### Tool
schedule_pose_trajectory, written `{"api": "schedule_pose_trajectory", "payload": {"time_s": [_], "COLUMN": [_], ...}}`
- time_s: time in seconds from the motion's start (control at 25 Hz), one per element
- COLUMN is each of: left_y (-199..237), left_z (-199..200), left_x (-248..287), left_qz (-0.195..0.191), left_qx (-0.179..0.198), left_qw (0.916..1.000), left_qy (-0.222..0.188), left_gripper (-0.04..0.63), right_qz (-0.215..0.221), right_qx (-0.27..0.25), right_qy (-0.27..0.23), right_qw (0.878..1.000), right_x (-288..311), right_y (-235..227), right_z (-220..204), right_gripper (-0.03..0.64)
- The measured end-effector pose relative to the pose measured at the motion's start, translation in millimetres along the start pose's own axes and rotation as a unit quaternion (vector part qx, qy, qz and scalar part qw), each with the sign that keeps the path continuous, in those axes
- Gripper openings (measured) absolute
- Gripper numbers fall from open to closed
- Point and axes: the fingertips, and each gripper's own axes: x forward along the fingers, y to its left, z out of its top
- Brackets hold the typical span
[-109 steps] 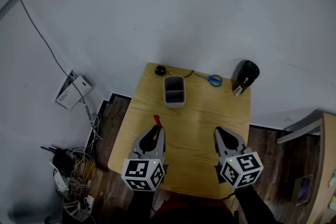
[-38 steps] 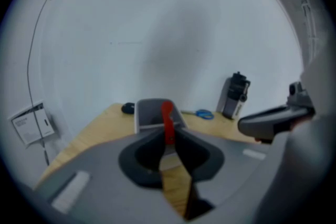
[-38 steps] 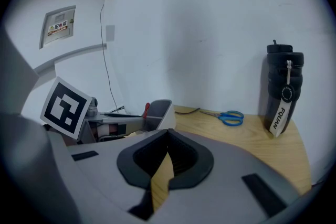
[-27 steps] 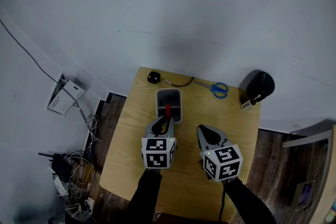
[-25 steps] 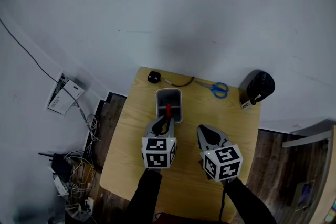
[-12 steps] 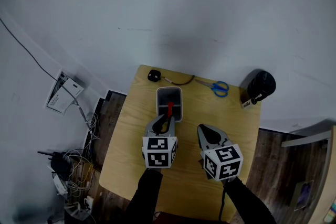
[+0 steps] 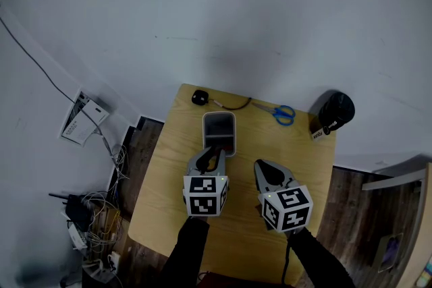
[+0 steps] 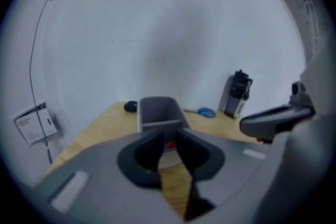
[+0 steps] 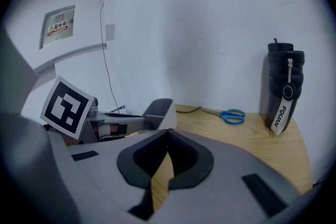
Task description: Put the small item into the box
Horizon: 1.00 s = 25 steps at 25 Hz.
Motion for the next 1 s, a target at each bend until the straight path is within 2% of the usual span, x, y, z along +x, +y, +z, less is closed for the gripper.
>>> {"api": "schedule_pose_trajectory", "payload": {"time_s": [0.2,0.56,1.0], "left_y": [-1.2,1.9,0.5], "left_z": [6.2,8.4,9.0], "left_x": [-10.5,-32.3,-61.8], "left_qz": [-0.003,0.002,-0.011], "left_qx": [-0.006,-0.01,-0.03], "left_qw": [0.9999,0.9997,0.9987], "left_qy": [-0.012,-0.023,-0.04], "left_gripper": [0.072,0.007,0.003], "right_qz": [0.002,0.006,0.007], "right_qx": [-0.003,-0.006,-0.016], "right_qy": [-0.004,-0.02,-0.031], "right_qw": [1.0,1.0,0.999], "right_x": [-2.4,-10.5,-27.2], "right_y": [5.8,15.1,26.4], "right_z": [3.4,14.4,22.2], "right_gripper": [0.008,0.008,0.008]}}
